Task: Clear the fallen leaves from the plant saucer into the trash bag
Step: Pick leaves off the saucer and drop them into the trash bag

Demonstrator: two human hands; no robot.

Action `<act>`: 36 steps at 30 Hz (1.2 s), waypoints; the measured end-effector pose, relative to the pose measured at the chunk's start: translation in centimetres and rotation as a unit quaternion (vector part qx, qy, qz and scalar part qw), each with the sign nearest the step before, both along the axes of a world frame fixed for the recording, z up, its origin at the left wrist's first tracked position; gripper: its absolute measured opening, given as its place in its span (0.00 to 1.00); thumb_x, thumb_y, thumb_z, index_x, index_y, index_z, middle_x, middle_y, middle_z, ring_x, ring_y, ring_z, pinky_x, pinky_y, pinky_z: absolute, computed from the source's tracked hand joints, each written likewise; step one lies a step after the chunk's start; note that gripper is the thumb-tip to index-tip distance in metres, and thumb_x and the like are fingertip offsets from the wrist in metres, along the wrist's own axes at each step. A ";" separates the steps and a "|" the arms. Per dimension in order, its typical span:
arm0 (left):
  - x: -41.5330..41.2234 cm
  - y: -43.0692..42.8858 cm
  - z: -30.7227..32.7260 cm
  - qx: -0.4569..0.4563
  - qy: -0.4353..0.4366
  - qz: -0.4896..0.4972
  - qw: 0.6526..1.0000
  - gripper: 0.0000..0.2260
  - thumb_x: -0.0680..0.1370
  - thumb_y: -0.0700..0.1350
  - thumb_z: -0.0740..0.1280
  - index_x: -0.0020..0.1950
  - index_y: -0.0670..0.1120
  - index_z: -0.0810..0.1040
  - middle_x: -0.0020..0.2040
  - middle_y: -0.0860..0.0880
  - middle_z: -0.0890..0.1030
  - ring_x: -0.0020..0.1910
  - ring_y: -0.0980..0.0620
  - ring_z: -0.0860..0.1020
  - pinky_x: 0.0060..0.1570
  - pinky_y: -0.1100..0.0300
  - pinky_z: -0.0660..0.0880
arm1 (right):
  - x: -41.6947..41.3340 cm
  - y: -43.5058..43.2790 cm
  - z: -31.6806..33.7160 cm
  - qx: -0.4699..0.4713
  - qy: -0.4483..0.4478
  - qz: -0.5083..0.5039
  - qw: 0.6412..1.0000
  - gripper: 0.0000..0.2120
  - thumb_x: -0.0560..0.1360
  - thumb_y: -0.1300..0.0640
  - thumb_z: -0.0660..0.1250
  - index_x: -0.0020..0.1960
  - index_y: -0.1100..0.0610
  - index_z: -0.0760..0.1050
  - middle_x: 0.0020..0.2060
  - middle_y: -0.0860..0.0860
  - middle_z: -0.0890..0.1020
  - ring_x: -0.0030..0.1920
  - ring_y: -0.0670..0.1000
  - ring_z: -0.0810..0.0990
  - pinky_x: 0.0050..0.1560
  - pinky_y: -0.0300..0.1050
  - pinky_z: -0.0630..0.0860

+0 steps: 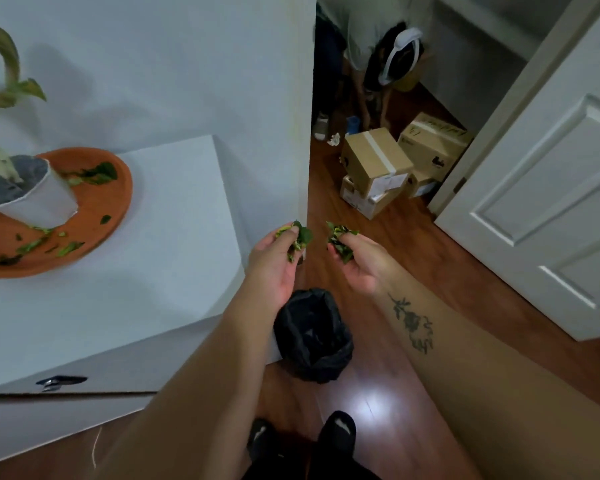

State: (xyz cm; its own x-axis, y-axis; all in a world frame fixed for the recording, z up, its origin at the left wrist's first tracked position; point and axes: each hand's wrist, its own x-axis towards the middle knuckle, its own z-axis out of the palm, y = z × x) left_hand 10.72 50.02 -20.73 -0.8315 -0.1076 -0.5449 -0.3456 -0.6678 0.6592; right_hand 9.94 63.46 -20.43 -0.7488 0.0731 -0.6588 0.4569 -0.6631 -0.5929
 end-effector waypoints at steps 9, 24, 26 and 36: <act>-1.1 3.8 -4.6 0.019 -0.056 0.000 0.998 0.05 0.77 0.33 0.67 0.53 0.37 0.79 0.46 0.42 0.83 0.46 0.50 0.82 0.47 0.62 0.81 | -0.8 4.0 -4.9 -0.001 -0.042 -0.017 0.999 0.03 0.76 0.70 0.63 0.48 0.65 0.73 0.46 0.59 0.78 0.43 0.53 0.78 0.31 0.36 0.80; -1.8 4.4 -24.9 -0.064 -0.137 -0.039 0.988 0.09 0.78 0.34 0.66 0.58 0.33 0.77 0.47 0.40 0.82 0.45 0.47 0.82 0.54 0.57 0.80 | -1.7 5.0 -22.9 -0.009 -0.118 0.006 0.993 0.07 0.77 0.69 0.62 0.41 0.63 0.74 0.42 0.59 0.78 0.42 0.52 0.78 0.33 0.35 0.80; -1.5 4.1 -28.6 -0.074 -0.154 -0.061 0.983 0.12 0.78 0.35 0.66 0.61 0.32 0.77 0.52 0.37 0.82 0.51 0.43 0.82 0.55 0.55 0.80 | -1.5 4.9 -26.3 -0.014 -0.123 0.014 0.992 0.07 0.77 0.69 0.62 0.41 0.63 0.75 0.42 0.58 0.79 0.43 0.52 0.79 0.36 0.36 0.82; -1.4 3.3 -41.5 -0.264 -0.190 -0.230 0.917 0.05 0.78 0.43 0.66 0.49 0.49 0.83 0.52 0.44 0.84 0.49 0.48 0.82 0.47 0.59 0.78 | 0.0 3.8 -41.2 0.086 -0.188 0.144 0.968 0.08 0.77 0.64 0.65 0.56 0.60 0.75 0.52 0.56 0.79 0.55 0.54 0.78 0.48 0.45 0.79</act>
